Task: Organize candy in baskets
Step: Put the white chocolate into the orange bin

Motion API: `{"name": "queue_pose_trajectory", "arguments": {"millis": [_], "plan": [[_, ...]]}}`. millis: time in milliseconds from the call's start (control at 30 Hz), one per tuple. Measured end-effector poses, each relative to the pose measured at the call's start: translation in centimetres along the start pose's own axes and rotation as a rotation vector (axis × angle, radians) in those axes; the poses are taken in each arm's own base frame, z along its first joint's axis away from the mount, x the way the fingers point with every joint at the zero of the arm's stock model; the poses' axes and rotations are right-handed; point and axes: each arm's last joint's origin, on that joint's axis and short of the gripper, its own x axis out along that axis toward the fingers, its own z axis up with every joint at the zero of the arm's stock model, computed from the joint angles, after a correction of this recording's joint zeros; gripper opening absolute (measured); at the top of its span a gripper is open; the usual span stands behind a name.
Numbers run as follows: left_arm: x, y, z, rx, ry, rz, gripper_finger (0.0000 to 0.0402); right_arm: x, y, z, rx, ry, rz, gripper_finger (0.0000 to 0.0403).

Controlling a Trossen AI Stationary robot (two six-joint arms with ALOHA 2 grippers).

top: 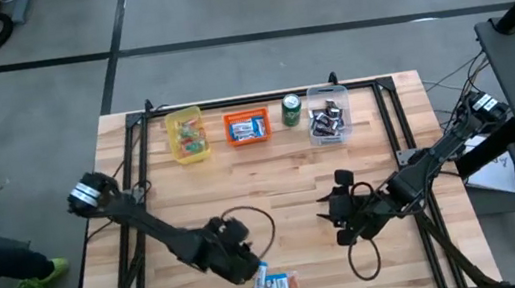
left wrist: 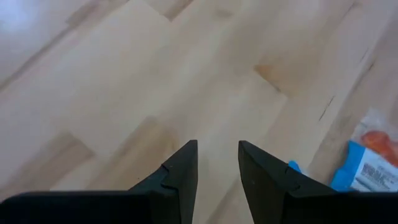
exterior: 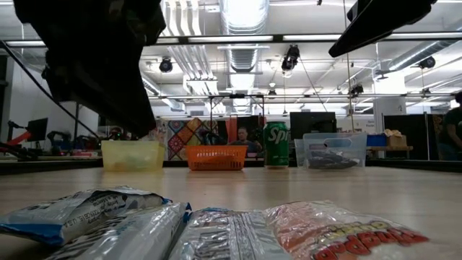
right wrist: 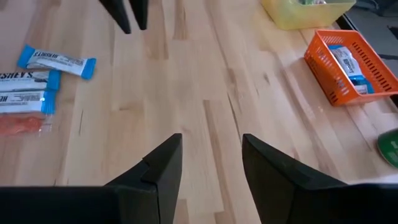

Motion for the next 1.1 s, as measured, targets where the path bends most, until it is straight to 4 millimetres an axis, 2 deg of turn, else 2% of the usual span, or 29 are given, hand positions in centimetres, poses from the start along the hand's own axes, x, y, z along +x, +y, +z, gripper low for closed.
{"name": "queue_pose_trajectory", "arguments": {"millis": [200, 333, 567, 667, 833, 1100], "plan": [[0.4, -3.4, -0.5, -0.001, 0.045, 0.083, 0.0100, 0.1, 0.1, 0.0, -0.010, 0.007, 0.011, 0.0155], [1.0, -5.2, -0.8, 0.026, 0.105, 0.123, 0.0117, 0.1, 0.2, -0.1, -0.011, 0.015, 0.029, 0.0153], [2.0, -8.1, -1.1, 0.057, 0.217, 0.147, 0.0191, 0.1, 0.5, 0.1, 0.005, 0.024, 0.107, 0.0153], [1.7, -9.0, -1.4, 0.085, 0.235, 0.171, 0.0224, 0.1, 0.6, 0.2, 0.014, 0.017, 0.131, 0.0153], [1.2, -9.8, -1.9, 0.065, 0.212, 0.178, 0.0249, 0.1, 0.6, 0.2, 0.017, 0.013, 0.136, 0.0153], [3.1, -9.7, -3.4, 0.055, 0.203, 0.229, 0.0244, 0.1, 0.7, 0.2, 0.025, 0.023, 0.160, 0.0153]]}}
